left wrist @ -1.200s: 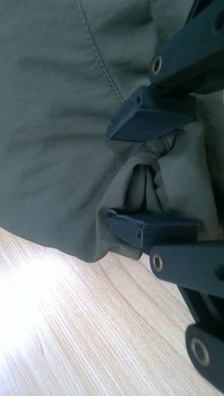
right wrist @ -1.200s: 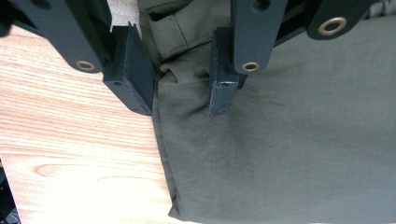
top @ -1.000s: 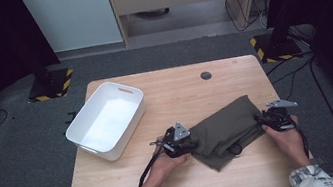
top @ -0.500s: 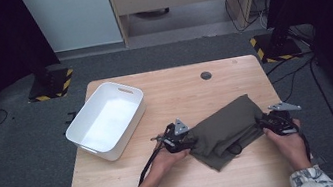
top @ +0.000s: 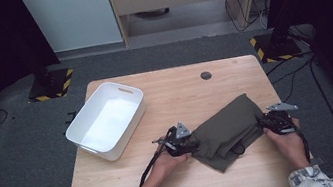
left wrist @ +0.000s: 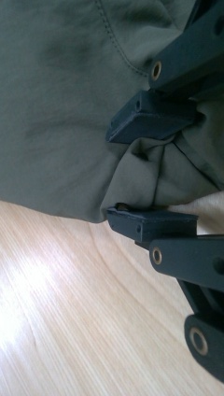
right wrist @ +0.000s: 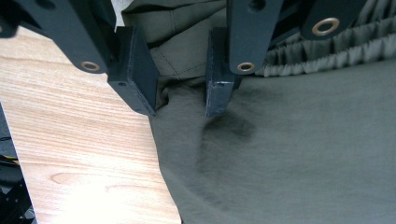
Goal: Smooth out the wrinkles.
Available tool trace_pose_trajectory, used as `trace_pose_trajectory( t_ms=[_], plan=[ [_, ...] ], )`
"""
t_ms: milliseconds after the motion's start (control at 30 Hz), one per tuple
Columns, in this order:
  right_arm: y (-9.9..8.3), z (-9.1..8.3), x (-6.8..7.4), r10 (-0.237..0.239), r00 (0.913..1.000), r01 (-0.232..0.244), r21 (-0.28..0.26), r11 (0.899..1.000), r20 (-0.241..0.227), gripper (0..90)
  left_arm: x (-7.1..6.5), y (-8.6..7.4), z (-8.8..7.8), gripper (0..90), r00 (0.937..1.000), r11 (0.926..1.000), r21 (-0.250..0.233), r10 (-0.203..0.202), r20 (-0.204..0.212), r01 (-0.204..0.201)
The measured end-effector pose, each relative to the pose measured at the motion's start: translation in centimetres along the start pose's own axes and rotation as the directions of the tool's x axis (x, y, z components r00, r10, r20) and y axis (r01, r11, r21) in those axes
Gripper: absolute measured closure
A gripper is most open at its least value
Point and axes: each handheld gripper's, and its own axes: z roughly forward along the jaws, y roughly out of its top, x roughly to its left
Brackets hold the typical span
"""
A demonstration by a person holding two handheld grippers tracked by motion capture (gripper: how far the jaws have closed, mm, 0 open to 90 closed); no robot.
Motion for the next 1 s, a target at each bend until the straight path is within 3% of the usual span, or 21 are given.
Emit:
trace_pose_trajectory(
  t_ms=[433,567,733,833,1000],
  plan=[
    [-0.3,-0.3,0.3,0.000,1.0000,0.000,-0.006,1.000,0.002,62.8,0.8,-0.3,-0.3,53.7,0.9999,0.9999,0.003,-0.013,0.000,0.013],
    [-0.4,-0.3,0.2,-0.002,0.9999,0.002,-0.011,1.000,0.014,55.7,0.9,-0.3,-0.4,47.6,0.9998,0.9999,-0.002,-0.014,-0.011,0.014],
    [0.3,-1.5,0.0,0.025,0.9993,-0.022,-0.107,0.994,0.028,45.8,1.7,0.3,-1.7,40.0,0.9991,0.9987,-0.038,-0.035,-0.024,0.034],
    [0.8,-2.3,0.2,0.060,0.9981,-0.061,-0.183,0.981,-0.014,38.2,2.1,0.7,-2.9,36.4,0.9990,0.9983,-0.051,-0.029,-0.035,0.027],
    [1.3,-2.7,1.2,0.034,0.9975,-0.047,-0.222,0.974,-0.061,27.9,2.8,0.8,-4.7,26.5,0.9990,0.9986,-0.051,-0.016,-0.041,0.014]
  ],
)
